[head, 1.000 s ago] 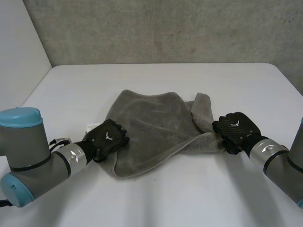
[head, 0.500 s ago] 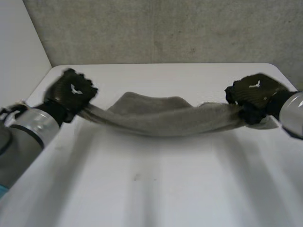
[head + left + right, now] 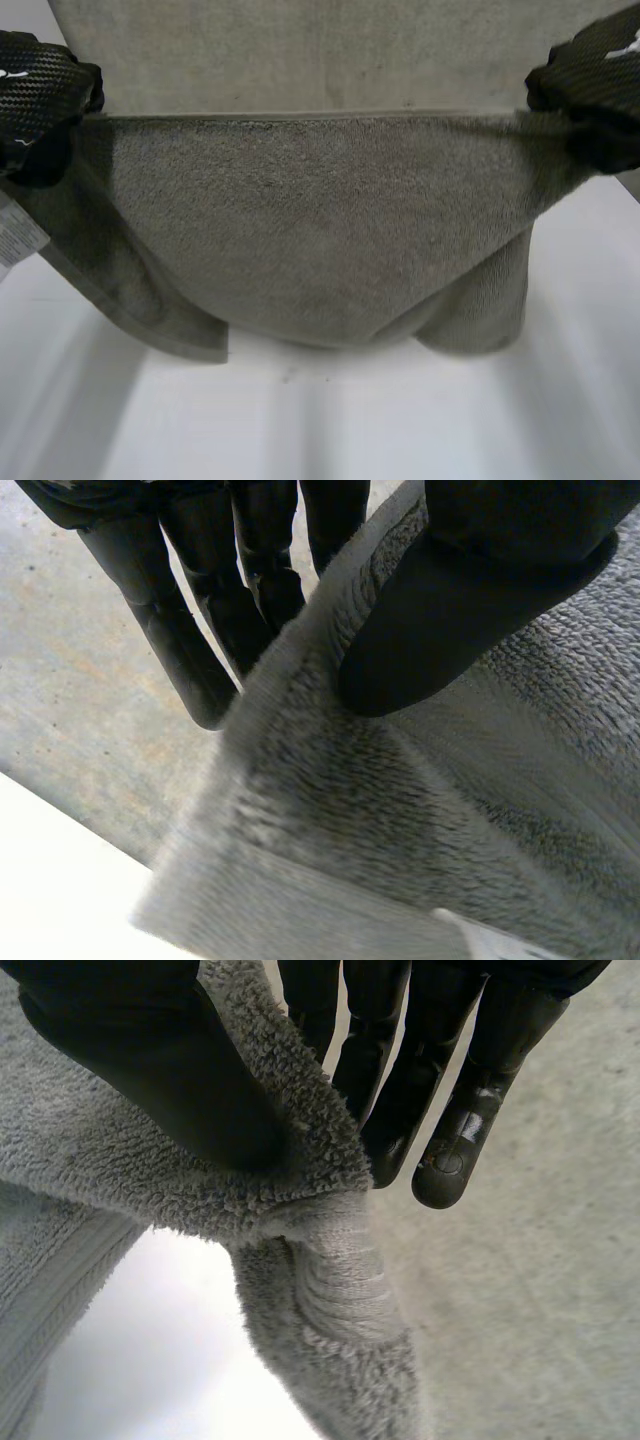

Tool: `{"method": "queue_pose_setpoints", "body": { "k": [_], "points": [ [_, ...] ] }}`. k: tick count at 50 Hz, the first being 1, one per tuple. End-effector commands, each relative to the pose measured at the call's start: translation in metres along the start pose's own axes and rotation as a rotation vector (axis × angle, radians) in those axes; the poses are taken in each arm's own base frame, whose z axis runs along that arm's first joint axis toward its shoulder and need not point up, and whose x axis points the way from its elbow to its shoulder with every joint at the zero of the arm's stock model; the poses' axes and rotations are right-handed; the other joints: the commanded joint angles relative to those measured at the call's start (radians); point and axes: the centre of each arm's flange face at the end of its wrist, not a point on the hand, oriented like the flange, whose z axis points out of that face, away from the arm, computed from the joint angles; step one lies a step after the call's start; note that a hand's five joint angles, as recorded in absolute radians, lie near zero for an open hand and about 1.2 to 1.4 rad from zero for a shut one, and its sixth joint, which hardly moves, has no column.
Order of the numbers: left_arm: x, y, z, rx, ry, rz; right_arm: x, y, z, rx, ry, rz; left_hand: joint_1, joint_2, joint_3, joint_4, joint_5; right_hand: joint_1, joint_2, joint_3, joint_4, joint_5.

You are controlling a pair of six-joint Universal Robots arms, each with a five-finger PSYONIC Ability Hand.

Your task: Fold the laundry

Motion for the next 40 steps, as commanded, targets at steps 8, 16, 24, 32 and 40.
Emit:
{"method": "queue_pose_setpoints", "body": {
  "k": [8,16,24,32,40],
  "points": [
    [0.064,0.111,0.073,-0.327,0.218,-0.060,-0.062,0.081,0.075,-0.279,-0.260,-0.028,0.221,0.180,0.181,0.179,0.192,0.448,0.221,0.210,0.202,0.246],
    [0.020,0.060,0.156,-0.017,-0.097,-0.038,-0.007,0.037,0.145,-0.038,0.198,-0.096,0.221,0.180,0.181,0.179,0.192,0.448,0.221,0.210,0.202,0.246],
    [-0.022,-0.032,0.168,0.460,-0.382,-0.055,0.039,-0.025,0.141,0.374,0.590,-0.137,0.221,0.180,0.181,0.179,0.192,0.448,0.221,0.210,0.202,0.246],
    [0.022,0.019,0.157,0.319,-0.264,-0.075,-0.007,0.019,0.139,0.297,0.448,-0.142,0.221,0.180,0.181,0.179,0.192,0.448,0.221,0.210,0.202,0.246],
    [0.071,0.100,0.132,0.072,-0.124,-0.076,-0.070,0.088,0.136,0.061,0.186,-0.090,0.221,0.180,0.181,0.179,0.192,0.448,0.221,0.210,0.202,0.246]
  ]
}}
